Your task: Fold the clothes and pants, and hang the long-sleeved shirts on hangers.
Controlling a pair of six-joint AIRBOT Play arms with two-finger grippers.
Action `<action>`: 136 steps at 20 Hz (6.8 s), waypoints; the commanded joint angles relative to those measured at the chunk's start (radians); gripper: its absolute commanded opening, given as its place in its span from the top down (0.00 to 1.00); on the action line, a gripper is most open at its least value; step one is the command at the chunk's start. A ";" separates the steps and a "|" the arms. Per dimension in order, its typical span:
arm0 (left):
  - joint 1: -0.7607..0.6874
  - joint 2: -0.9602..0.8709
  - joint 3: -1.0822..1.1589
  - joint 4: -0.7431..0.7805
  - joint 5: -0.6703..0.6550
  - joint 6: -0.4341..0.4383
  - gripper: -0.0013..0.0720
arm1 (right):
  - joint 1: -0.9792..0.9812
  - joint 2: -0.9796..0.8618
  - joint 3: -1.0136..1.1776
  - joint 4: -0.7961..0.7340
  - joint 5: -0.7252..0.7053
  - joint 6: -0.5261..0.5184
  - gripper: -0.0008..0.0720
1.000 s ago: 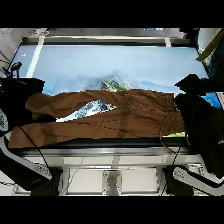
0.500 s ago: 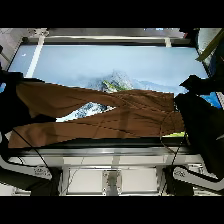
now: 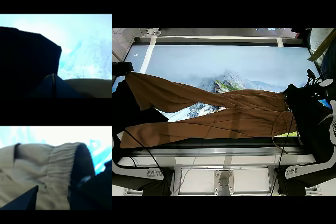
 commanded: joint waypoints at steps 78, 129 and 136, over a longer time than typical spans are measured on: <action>0.792 0.605 -0.939 -0.042 -0.227 -0.137 0.04 | -0.313 0.461 -0.311 -0.005 0.449 -0.196 0.43; 0.521 0.138 -0.571 -0.053 -0.303 0.193 0.20 | -0.312 0.585 -0.523 0.043 0.467 -0.139 0.43; 0.510 0.064 -0.608 -0.119 -0.335 0.273 0.20 | -0.312 0.585 -0.523 0.047 0.468 -0.131 0.43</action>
